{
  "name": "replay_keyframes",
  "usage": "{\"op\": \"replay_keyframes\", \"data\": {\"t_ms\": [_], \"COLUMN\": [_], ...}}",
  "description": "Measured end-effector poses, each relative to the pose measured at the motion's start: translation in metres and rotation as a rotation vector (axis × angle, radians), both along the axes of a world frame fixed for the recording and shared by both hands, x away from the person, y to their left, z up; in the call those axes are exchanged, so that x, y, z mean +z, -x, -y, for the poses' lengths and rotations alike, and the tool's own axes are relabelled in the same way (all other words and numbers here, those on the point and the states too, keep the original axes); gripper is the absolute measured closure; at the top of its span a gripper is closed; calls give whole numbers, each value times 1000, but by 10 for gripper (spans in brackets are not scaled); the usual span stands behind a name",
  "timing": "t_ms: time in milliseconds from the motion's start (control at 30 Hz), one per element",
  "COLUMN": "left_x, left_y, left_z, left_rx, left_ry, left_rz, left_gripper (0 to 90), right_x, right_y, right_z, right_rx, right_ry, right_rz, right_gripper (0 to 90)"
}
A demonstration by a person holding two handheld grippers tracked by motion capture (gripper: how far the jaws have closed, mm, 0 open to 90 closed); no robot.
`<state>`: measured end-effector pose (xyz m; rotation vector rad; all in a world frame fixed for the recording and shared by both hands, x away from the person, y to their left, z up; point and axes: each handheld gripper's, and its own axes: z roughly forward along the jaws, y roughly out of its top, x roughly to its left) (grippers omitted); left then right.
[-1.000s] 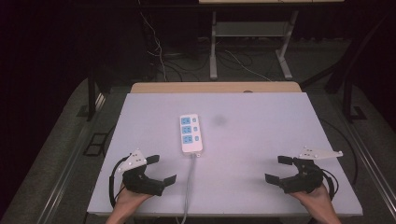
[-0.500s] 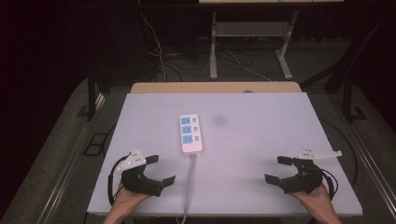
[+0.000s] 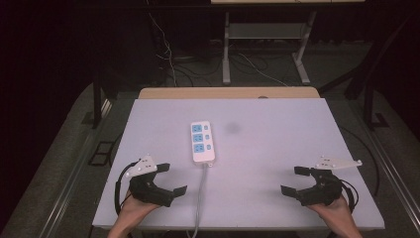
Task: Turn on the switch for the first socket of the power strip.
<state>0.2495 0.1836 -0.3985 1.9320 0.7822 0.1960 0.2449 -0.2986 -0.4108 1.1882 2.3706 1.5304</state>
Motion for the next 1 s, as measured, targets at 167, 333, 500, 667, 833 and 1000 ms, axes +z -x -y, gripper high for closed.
{"op": "replay_keyframes", "data": {"t_ms": [167, 333, 500, 667, 833, 1000], "left_x": [4, 10, 12, 17, 21, 25], "left_y": [-2, -8, -12, -19, -23, -30], "left_z": [4, 8, 10, 13, 15, 17], "left_rx": [-12, -21, -34, -42, -49, -56], "left_ry": [-21, -35, -51, -63, -72, -81], "left_rz": [0, -9, -20, -30, -34, -40], "left_gripper": [0, 0, 0, 0, 0, 0], "right_x": [0, 0, 0, 0, 0, 0], "right_y": [0, 0, 0, 0, 0, 0], "right_z": [1, 1, 1, 2, 1, 1], "right_rx": [0, 2, 0, -1, 0, 4], "right_ry": [3, 6, 8, 9, 11, 14], "right_rz": [2, 0, 2, 1, 0, 0], "right_gripper": [3, 3, 3, 3, 3, 3]}}
